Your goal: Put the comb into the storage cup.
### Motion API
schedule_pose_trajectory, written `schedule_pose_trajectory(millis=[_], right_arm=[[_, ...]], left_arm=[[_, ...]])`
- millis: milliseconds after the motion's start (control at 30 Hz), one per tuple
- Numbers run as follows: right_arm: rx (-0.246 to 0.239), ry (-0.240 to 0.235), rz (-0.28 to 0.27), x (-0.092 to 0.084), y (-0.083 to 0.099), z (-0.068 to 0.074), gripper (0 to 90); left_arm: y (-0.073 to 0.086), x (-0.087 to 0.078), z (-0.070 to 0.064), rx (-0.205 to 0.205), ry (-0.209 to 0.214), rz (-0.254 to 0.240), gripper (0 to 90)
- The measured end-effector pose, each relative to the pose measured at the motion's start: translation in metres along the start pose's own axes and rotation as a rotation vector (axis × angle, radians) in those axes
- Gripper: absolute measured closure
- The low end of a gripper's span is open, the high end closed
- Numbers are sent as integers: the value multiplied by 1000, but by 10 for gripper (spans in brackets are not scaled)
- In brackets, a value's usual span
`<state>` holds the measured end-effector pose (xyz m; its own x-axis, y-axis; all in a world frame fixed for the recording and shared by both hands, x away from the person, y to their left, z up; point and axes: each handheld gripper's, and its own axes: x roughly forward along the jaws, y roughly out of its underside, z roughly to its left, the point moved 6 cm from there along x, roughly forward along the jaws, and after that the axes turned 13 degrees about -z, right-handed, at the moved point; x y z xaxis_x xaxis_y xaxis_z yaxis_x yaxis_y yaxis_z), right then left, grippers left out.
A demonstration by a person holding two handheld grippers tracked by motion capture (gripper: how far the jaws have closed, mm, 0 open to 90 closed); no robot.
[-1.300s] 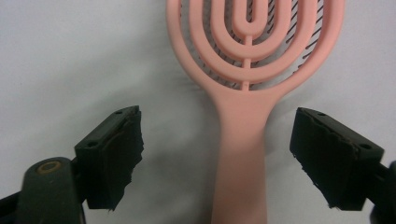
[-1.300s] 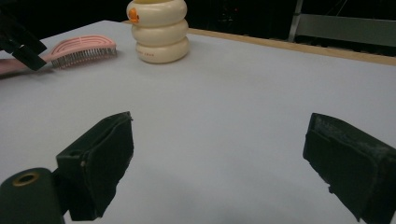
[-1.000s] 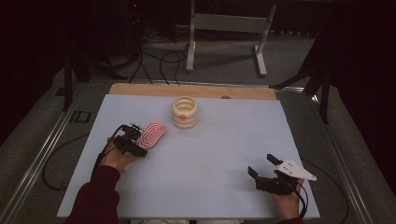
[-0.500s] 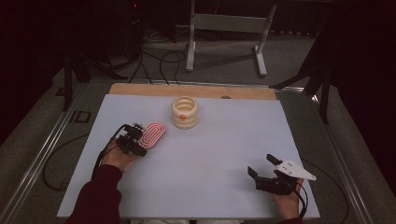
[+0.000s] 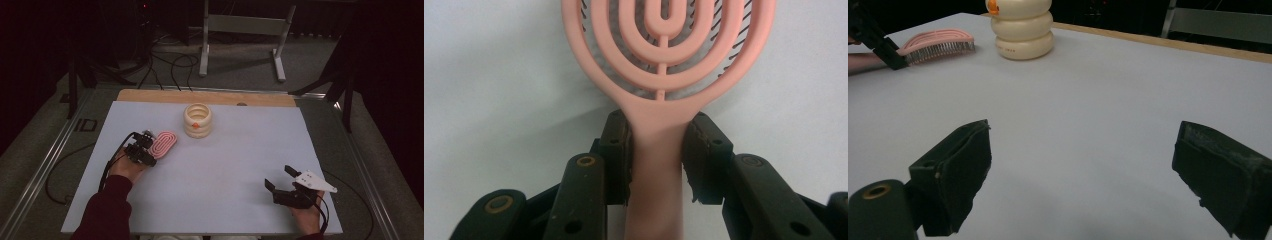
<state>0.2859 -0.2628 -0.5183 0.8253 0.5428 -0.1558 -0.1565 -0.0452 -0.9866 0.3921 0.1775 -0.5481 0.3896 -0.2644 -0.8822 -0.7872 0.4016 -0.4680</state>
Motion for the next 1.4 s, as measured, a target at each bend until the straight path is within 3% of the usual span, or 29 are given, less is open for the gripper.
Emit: schedule_pose_trajectory(millis=[300, 767, 1000, 1400], right_arm=[[-1, 1, 7, 0, 1, 0, 89], [-3, 2, 10, 1, 1, -1, 89], [-2, 3, 11, 0, 1, -1, 89], [-4, 0, 12, 1, 1, -1, 89]], left_arm=[[0, -1, 1, -31, 34, 9, 655], [1, -1, 0, -5, 25, 0, 688], [0, -3, -2, 5, 4, -33, 695], [-3, -21, -4, 0, -6, -147, 698]])
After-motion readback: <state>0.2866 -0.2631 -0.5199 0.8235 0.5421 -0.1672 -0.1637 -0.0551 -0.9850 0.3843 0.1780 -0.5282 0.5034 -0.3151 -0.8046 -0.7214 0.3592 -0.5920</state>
